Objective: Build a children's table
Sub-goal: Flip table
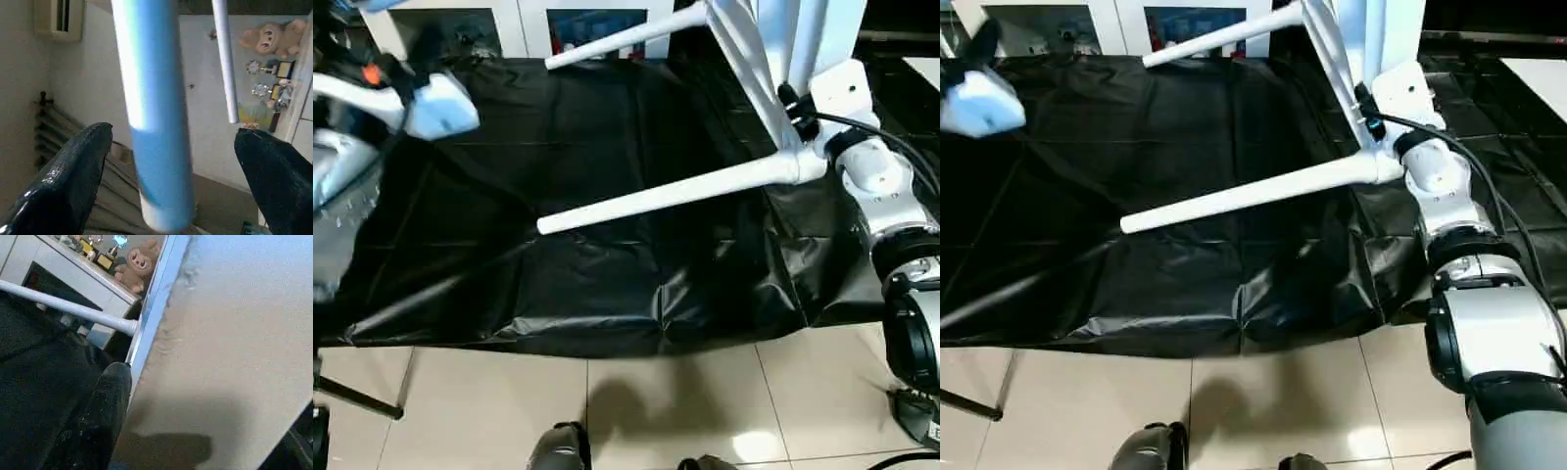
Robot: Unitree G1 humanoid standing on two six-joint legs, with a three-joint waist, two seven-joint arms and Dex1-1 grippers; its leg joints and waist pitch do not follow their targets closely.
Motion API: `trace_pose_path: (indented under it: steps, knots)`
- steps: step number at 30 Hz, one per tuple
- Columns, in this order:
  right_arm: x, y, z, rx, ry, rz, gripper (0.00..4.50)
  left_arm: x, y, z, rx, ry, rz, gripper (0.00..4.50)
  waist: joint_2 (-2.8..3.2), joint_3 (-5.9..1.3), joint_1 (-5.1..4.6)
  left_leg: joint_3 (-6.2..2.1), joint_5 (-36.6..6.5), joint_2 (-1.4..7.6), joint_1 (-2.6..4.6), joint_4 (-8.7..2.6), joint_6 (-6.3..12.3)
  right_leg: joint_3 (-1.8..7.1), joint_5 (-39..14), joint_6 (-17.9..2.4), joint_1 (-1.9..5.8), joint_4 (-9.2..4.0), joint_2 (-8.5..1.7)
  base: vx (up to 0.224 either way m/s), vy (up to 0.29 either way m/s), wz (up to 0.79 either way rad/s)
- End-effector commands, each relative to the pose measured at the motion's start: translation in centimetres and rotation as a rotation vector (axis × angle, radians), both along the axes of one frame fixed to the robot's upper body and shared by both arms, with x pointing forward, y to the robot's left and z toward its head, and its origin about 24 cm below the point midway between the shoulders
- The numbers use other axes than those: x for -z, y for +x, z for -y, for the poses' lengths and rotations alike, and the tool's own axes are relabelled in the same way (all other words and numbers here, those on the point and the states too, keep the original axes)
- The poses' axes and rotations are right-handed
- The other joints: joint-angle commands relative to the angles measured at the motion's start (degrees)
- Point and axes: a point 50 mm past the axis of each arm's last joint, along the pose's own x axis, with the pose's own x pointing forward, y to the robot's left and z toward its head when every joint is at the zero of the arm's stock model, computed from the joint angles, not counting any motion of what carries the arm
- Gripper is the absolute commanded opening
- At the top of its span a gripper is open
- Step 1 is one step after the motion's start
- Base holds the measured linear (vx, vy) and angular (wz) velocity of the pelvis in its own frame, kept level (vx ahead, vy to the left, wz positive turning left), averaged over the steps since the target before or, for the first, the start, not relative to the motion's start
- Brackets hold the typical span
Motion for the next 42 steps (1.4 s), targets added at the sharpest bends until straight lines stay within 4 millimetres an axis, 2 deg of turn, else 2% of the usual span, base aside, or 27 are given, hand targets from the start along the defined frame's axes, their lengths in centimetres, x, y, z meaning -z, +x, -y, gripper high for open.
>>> trace_pose_path:
  steps: [1, 4, 5, 10, 12, 15, 17, 19, 22, 24, 27, 29, 31, 34, 35, 37, 40, 42]
  knots:
    - [-1.9, -0.5, -1.9, -0.140, -0.407, 0.099, 2.17, -0.5, -0.1, -0.3, -0.001, -0.014, 0.021, 4.16, -1.21, -5.52, -0.39, -0.43, -6.0, 0.50, 3.01, -2.30, 4.07, 0.81, 4.5, -12.6, 2.22, -3.14, -1.99, 0.000, 0.000, 0.00]
    - [-2.2, -0.5, -2.0, -0.142, -0.412, 0.109, 2.17, -0.5, 0.1, -0.3, 0.009, -0.035, 0.011, 4.16, -1.17, -5.55, -0.36, -0.42, -5.9, 0.52, 3.05, -2.22, 4.18, 0.83, 4.7, -12.6, 2.20, -3.11, -1.98, 0.000, 0.000, 0.00]
    - [-2.5, -0.5, -2.0, -0.143, -0.420, 0.124, 2.17, -0.5, 0.1, -0.4, 0.016, -0.055, 0.004, 3.81, -1.10, -5.57, -0.33, -0.43, -5.8, 0.51, 3.03, -2.22, 4.13, 0.80, 4.9, -12.6, 2.16, -3.03, -1.96, 0.000, 0.000, 0.00]
    - [-3.6, -0.5, -2.0, -0.142, -0.433, 0.157, 2.17, -0.2, 0.2, -0.2, 0.029, -0.076, -0.034, 3.56, -1.25, -5.44, -0.31, -0.39, -5.9, 0.56, 3.06, -2.21, 4.35, 0.83, 4.5, -12.5, 2.10, -3.13, -1.95, 0.000, 0.000, 0.00]
    - [-4.2, -0.5, -2.1, -0.147, -0.437, 0.177, 2.17, 0.1, 0.3, -0.3, 0.030, -0.089, -0.053, 3.33, -1.22, -5.41, -0.26, -0.38, -6.4, 0.55, 3.14, -2.24, 4.16, 0.82, 3.8, -12.4, 2.06, -3.19, -1.94, 0.000, 0.000, 0.00]
    - [-4.9, -0.6, -2.4, -0.164, -0.452, 0.203, 2.17, 0.5, 0.4, -0.4, 0.024, -0.117, -0.072, 3.20, -1.30, -5.34, -0.32, -0.36, -7.1, 0.57, 3.13, -2.31, 3.81, 0.79, 2.7, -12.3, 2.01, -3.26, -1.93, 0.000, 0.000, 0.00]
    - [-5.2, -0.7, -2.6, -0.171, -0.459, 0.214, 2.17, 0.6, 0.4, -0.5, 0.020, -0.131, -0.078, 2.87, -1.44, -5.33, -0.40, -0.36, -7.2, 0.55, 3.08, -2.28, 3.73, 0.82, 2.5, -12.0, 2.05, -3.27, -1.97, 0.000, 0.000, 0.00]
    - [-5.6, -0.7, -2.6, -0.174, -0.467, 0.227, 2.17, 0.7, 0.4, -0.6, 0.017, -0.146, -0.087, 2.87, -1.47, -5.39, -0.39, -0.38, -7.1, 0.54, 3.11, -2.27, 3.69, 0.79, 2.5, -11.9, 2.05, -3.25, -1.99, 0.000, 0.000, 0.00]
    - [-6.6, -0.8, -2.8, -0.178, -0.489, 0.260, 2.17, 1.0, 0.3, -0.4, 0.025, -0.169, -0.105, 2.43, -1.61, -5.35, -0.49, -0.34, -7.2, 0.50, 3.09, -2.24, 3.69, 0.81, 2.1, -11.8, 2.06, -3.29, -1.99, 0.000, 0.000, 0.00]
    - [-7.4, -0.9, -2.9, -0.177, -0.505, 0.281, 2.17, 1.2, 0.2, -0.2, 0.038, -0.194, -0.117, 2.39, -1.56, -5.38, -0.48, -0.33, -7.2, 0.54, 3.14, -2.18, 3.74, 0.85, 2.3, -11.8, 2.05, -3.27, -1.99, 0.000, 0.000, 0.00]
    - [-8.2, -1.0, -3.0, -0.180, -0.523, 0.301, 2.17, 1.5, 0.1, 0.1, 0.054, -0.235, -0.135, 1.99, -1.67, -5.41, -0.43, -0.32, -6.3, 0.49, 2.98, -2.09, 4.20, 0.78, 3.5, -11.7, 2.13, -3.10, -1.94, 0.000, 0.000, 0.00]
    - [-9.0, -1.1, -3.2, -0.186, -0.550, 0.319, 2.17, 1.9, 0.0, 0.4, 0.074, -0.278, -0.158, 1.93, -1.95, -5.31, -0.57, -0.27, -6.4, 0.43, 2.89, -2.07, 4.30, 0.73, 3.1, -11.8, 2.17, -3.13, -1.89, 0.000, 0.000, 0.00]
    - [-9.3, -1.1, -3.3, -0.187, -0.561, 0.326, 2.17, 2.1, 0.0, 0.5, 0.078, -0.287, -0.167, 1.66, -1.83, -5.26, -0.56, -0.28, -7.4, 0.47, 3.01, -2.08, 4.16, 0.78, 1.9, -11.5, 2.05, -3.33, -1.89, 0.000, 0.000, 0.00]
    - [-10.9, -1.2, -3.9, -0.210, -0.639, 0.333, 2.17, 2.9, -0.1, 0.7, 0.101, -0.402, -0.196, 1.56, -2.07, -5.21, -0.83, -0.32, -8.5, 0.55, 3.02, -2.15, 3.70, 0.76, 0.8, -11.6, 2.09, -3.31, -2.00, 0.000, 0.000, 0.00]
    - [-11.3, -1.3, -4.1, -0.217, -0.662, 0.330, 2.17, 3.2, -0.1, 0.8, 0.110, -0.443, -0.204, 1.52, -2.20, -5.17, -0.95, -0.30, -8.3, 0.47, 2.85, -2.09, 3.73, 0.72, 0.8, -11.4, 2.11, -3.32, -1.88, 0.000, 0.000, 0.00]
    - [-12.0, -1.2, -4.4, -0.246, -0.677, 0.283, 2.17, 3.7, -0.2, 1.1, 0.124, -0.482, -0.222, 1.50, -2.30, -5.24, -1.05, -0.27, -8.6, 0.53, 2.98, -2.07, 4.01, 0.76, 1.0, -11.6, 2.10, -3.34, -1.92, 0.000, 0.000, 0.00]
    - [-12.5, -1.1, -4.8, -0.284, -0.771, 0.193, 2.17, 4.4, -0.2, 1.6, 0.153, -0.564, -0.258, 1.47, -2.39, -5.02, -1.23, -0.23, -9.6, 0.57, 2.94, -1.97, 4.66, 0.79, -0.1, -11.7, 1.84, -3.54, -1.78, 0.000, 0.000, 0.00]
    - [-12.9, -1.0, -5.0, -0.287, -0.820, 0.147, 2.17, 4.8, -0.1, 1.9, 0.168, -0.584, -0.284, 1.46, -2.27, -5.04, -1.30, -0.38, -10.4, 0.76, 3.07, -2.12, 4.08, 0.78, -0.7, -11.6, 1.75, -3.61, -1.71, 0.000, 0.000, 0.00]
